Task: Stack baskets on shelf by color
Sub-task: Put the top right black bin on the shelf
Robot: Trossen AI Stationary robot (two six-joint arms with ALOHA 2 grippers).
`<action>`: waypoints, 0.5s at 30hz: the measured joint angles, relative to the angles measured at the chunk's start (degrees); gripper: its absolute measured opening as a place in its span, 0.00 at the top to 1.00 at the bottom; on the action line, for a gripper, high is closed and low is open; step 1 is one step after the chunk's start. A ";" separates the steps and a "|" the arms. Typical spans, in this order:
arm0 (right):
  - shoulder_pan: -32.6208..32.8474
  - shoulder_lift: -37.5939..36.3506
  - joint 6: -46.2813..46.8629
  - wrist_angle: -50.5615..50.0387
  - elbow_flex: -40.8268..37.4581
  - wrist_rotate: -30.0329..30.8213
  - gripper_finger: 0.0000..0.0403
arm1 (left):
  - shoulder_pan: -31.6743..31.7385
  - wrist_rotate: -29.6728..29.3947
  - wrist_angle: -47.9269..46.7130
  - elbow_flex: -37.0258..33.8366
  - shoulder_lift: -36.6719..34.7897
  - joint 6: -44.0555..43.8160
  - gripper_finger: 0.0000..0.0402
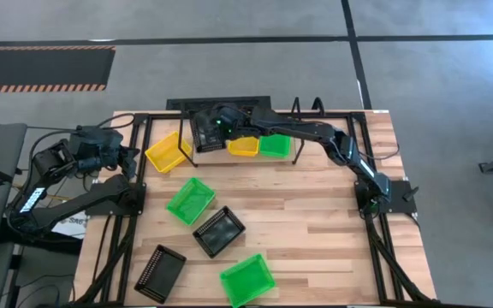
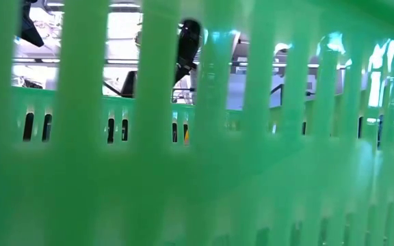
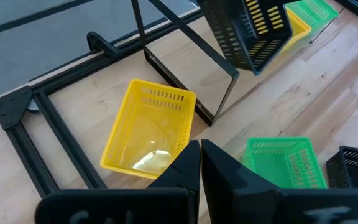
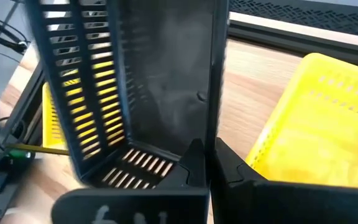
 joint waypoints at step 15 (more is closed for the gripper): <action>0.27 0.04 0.59 0.04 0.00 0.02 0.99 | -0.01 -1.55 0.00 0.00 0.00 -0.06 1.00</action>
